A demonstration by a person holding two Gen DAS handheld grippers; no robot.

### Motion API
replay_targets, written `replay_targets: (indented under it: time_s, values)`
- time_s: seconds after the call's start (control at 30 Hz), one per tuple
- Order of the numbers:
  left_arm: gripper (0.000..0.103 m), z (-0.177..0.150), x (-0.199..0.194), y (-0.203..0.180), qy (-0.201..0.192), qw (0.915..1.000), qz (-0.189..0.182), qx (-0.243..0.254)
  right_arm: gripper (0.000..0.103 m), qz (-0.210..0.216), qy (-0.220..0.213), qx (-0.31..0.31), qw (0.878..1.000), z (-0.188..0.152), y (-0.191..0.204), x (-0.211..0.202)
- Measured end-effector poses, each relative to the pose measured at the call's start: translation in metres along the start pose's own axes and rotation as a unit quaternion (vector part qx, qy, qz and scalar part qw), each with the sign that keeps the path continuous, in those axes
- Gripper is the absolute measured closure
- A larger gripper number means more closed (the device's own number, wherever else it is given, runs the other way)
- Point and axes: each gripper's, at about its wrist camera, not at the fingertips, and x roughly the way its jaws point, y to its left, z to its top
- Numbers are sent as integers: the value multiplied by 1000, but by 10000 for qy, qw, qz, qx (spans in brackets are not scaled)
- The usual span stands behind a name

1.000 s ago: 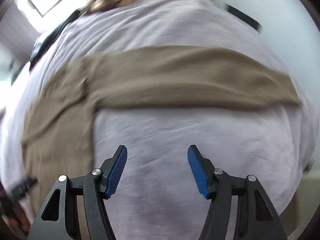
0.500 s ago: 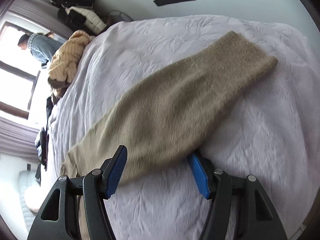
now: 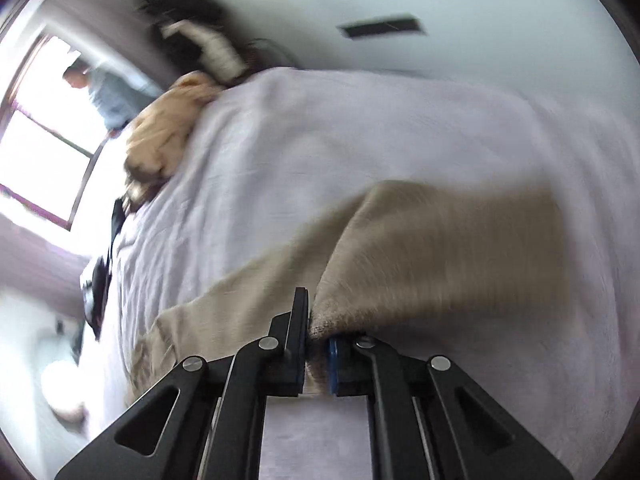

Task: Fold small clothes
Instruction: 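Fold the held sleeve across the body with the right gripper and release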

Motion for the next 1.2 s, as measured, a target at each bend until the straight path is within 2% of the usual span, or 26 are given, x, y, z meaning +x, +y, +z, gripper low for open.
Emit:
replay_targets:
  time_s: [0.1, 0.2, 0.23, 0.33, 0.37, 0.43, 0.5, 0.57, 0.63, 0.7, 0.73, 0.77, 0.87, 0.93, 1.03, 1.1, 1.2]
  values:
    - [18, 0, -3, 13, -76, 9999, 4, -105, 94, 306, -36, -936, 9951, -6, 72, 5]
    - [18, 1, -8, 30, -183, 9995, -3, -256, 94, 686, 142, -1878, 9797, -31, 157, 22]
    - [18, 1, -9, 38, -217, 9992, -1, -333, 94, 847, 278, -2244, 9704, -46, 191, 32]
    - [18, 1, -11, 59, -252, 9981, 0, -559, 94, 1202, 645, -2802, 9502, -88, 259, 55]
    - [18, 1, -13, 69, -270, 9975, 0, -651, 94, 1345, 894, -2895, 9434, -109, 281, 67]
    - [18, 0, -16, 81, -323, 9968, 91, -723, 94, 1422, 1382, -2838, 9382, -136, 300, 88]
    - [18, 0, -18, 88, -387, 9964, 167, -739, 94, 1394, 1778, -2622, 9382, -151, 296, 104]
    - [18, -1, -19, 93, -429, 9960, 181, -759, 93, 1405, 2053, -2223, 9427, -154, 276, 112]
    - [18, 1, -13, 94, -369, 9963, 139, -768, 90, 1431, 2151, -2088, 9432, -150, 256, 110]
    - [18, 5, -7, 92, -338, 9962, 127, -797, 70, 1165, 2060, -2245, 9453, -143, 247, 111]
    - [18, 6, -6, 89, -338, 9961, 119, -809, 50, 1072, 2012, -2315, 9457, -140, 246, 109]
    - [18, 7, -5, 88, -351, 9960, 99, -820, 46, 1080, 1984, -2296, 9467, -139, 245, 109]
    - [18, 6, -9, 85, -424, 9953, 17, -866, 47, 1442, 2091, -2198, 9419, -141, 256, 109]
    - [18, 5, -11, 89, -426, 9954, 15, -854, 47, 1278, 2144, -2252, 9418, -149, 265, 117]
    - [18, 3, -14, 96, -478, 9951, 100, -861, 47, 1168, 2481, -1759, 9454, -159, 264, 139]
    - [18, 3, -16, 103, -512, 9944, 117, -912, 47, 767, 2538, -1371, 9544, -164, 254, 144]
    - [18, 3, -15, 114, -540, 9936, 106, -983, 47, 766, 2446, -849, 9629, -163, 237, 134]
